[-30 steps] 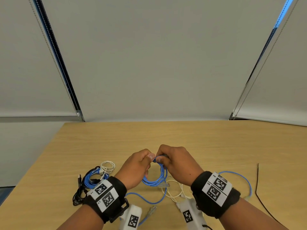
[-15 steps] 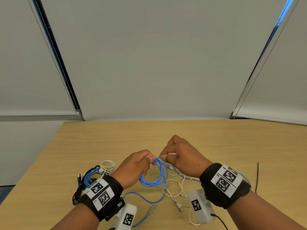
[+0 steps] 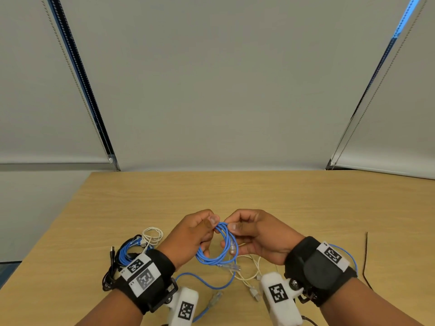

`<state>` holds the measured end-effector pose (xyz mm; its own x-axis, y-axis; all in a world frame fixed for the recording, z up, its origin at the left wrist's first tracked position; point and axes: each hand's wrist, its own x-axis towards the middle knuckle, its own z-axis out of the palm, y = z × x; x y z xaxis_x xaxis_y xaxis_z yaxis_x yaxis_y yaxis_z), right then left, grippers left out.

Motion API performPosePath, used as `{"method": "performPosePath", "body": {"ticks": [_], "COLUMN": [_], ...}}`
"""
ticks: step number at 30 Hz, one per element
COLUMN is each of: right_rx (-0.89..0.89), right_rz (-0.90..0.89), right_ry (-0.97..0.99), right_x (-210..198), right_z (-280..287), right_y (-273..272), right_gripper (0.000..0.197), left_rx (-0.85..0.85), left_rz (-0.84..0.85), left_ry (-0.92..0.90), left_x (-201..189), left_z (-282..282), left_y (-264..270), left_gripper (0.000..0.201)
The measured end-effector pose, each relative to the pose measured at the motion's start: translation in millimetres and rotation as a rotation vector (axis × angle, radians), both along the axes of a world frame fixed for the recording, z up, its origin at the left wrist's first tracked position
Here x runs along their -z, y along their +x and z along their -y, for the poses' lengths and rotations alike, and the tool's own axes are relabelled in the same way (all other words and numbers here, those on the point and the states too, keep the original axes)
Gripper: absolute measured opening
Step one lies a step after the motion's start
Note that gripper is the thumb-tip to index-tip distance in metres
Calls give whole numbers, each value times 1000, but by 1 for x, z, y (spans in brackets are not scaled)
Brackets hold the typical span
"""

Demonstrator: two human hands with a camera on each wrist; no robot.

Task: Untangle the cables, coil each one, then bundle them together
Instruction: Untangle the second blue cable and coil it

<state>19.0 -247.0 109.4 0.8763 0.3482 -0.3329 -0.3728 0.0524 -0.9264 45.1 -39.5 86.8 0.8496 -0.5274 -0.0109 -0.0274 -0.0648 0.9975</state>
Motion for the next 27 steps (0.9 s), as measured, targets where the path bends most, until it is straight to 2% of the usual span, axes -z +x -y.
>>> {"method": "performPosePath", "body": {"ticks": [4,8,10,15,20,23,27], "right_rx": [20,-5,3,59,126,103,29], "right_rz": [-16,-48,-62,-137,14,-12,-62], "right_ry": [-35,50,92,173,-49,37,283], "right_x": [-2,-1,0,1,9,8,6], "right_z": [-2,0,-1,-6,-12,-8,-4], "right_y": [3,1,1,0,1,1,0], "right_gripper": [7,32,36,30,17,16,15], "left_rx": [-115,-197,-204,-226,-296,-279,-225], "left_rz": [180,241,259,407,540,445,125], "left_ry": [177,250,259,305,397,310,-74], "left_x": [3,1,2,9,16,14,8], "left_z": [-3,-4,-4,-2,0,0,2], "left_y": [5,7,6,5,5,8,3], "left_gripper": [39,31,31,30,27,29,33]}}
